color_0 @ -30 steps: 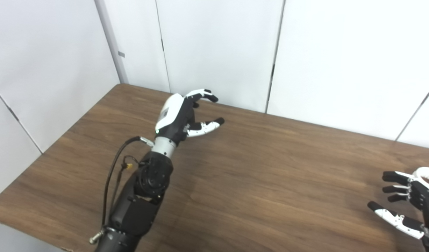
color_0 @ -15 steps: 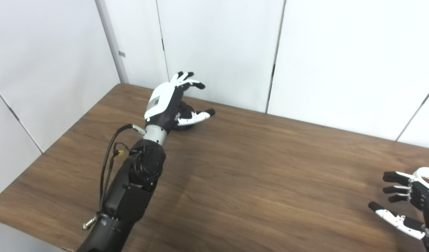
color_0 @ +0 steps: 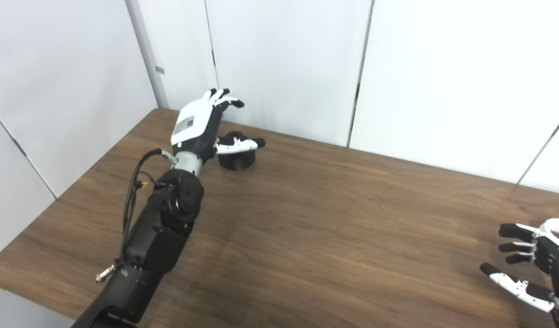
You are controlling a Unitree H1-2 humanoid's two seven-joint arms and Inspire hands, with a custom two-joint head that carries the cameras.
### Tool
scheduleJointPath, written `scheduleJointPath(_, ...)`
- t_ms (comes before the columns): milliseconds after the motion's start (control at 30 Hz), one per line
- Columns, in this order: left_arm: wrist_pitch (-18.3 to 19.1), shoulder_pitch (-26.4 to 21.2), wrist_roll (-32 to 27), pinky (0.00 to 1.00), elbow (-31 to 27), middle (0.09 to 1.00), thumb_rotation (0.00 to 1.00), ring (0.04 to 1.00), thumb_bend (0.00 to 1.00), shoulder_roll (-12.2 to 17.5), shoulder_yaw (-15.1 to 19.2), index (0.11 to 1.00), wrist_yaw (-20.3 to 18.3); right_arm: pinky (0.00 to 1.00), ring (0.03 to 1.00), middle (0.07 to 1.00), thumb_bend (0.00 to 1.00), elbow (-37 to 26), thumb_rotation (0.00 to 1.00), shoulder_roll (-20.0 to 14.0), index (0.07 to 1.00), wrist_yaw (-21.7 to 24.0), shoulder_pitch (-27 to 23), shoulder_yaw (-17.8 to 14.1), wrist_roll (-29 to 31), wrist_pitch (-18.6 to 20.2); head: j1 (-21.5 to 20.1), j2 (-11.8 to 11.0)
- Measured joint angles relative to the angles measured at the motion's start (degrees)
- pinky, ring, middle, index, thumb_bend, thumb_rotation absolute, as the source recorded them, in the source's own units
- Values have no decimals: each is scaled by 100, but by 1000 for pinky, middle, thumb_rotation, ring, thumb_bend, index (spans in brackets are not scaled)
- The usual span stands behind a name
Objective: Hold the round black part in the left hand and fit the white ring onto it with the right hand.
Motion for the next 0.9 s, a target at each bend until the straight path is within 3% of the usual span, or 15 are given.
scheduleJointPath(267, 356, -116, 201, 967, 351, 999, 469, 1000, 1000, 156, -129, 807, -10, 499, 593, 687, 576, 2, 53, 0, 681, 0, -1, 0, 3, -6, -18, 0)
scheduleJointPath(600, 718, -378, 371, 999, 733, 1000, 552, 1000, 1000, 624, -477, 852, -382, 502, 601, 693, 574, -1, 55, 3, 683, 0, -2, 2, -19, -6, -53, 35)
scheduleJointPath(900, 816, -436, 306, 1000, 1040, 1000, 563, 1000, 1000, 749, -639, 837, -688, 500, 599, 692, 567, -58, 43, 9, 685, 5, -1, 2, -26, 10, -114, 44)
